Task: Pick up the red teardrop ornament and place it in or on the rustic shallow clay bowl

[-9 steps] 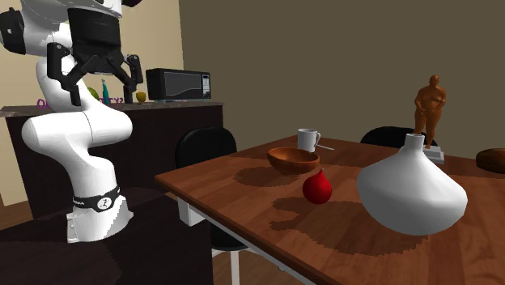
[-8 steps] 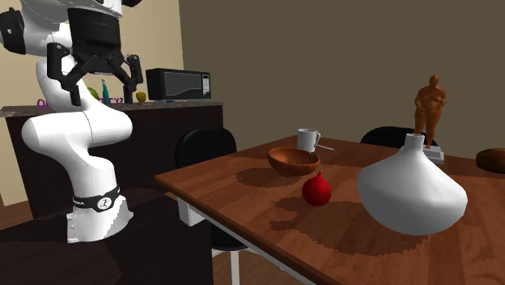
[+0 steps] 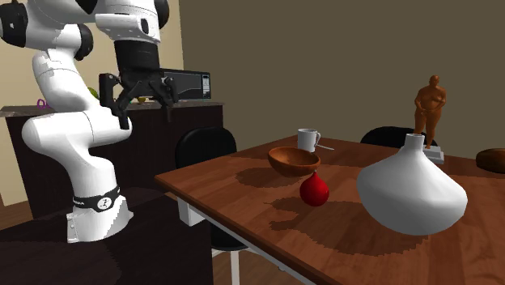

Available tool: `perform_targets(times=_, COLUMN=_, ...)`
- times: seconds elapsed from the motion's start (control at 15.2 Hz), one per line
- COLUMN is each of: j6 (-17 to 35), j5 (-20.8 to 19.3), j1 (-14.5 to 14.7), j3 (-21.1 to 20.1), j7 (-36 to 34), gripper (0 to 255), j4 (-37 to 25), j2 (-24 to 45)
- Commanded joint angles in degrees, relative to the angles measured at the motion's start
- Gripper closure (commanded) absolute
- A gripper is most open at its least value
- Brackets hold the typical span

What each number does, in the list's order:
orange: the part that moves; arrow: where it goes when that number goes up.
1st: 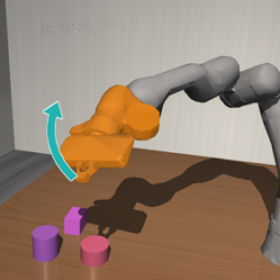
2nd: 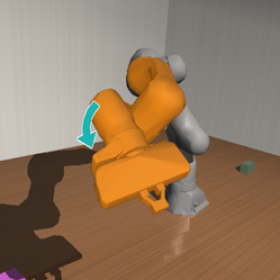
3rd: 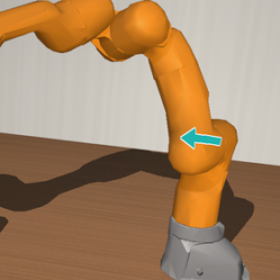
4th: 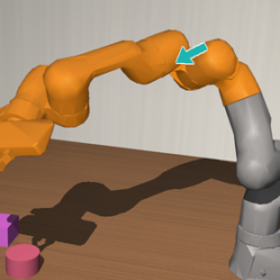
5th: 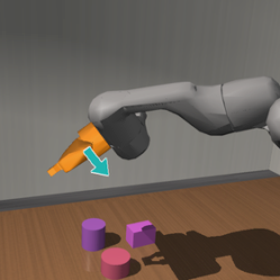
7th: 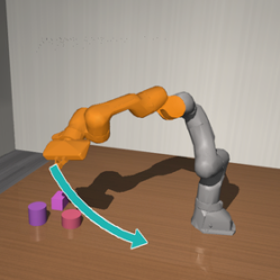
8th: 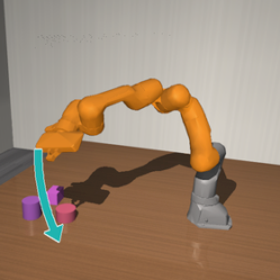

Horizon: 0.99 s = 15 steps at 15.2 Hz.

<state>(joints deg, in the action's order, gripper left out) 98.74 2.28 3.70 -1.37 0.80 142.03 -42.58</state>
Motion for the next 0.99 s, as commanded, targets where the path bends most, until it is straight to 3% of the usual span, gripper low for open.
perform_targets(times=0.0, j6=5.11, j5=1.32, j1=0.72, j3=-1.25, j7=-1.32, gripper=0, j4=0.75, j2=2.68)
perform_targets(times=0.53, j6=22.49, j5=4.94, j1=3.12, j3=-6.38, j7=-6.24, gripper=0, j4=0.39, j2=14.17)
perform_targets(times=0.92, j6=34.16, j5=5.27, j1=4.02, j3=-10.21, j7=-10.31, gripper=0, j4=-3.39, j2=24.81)
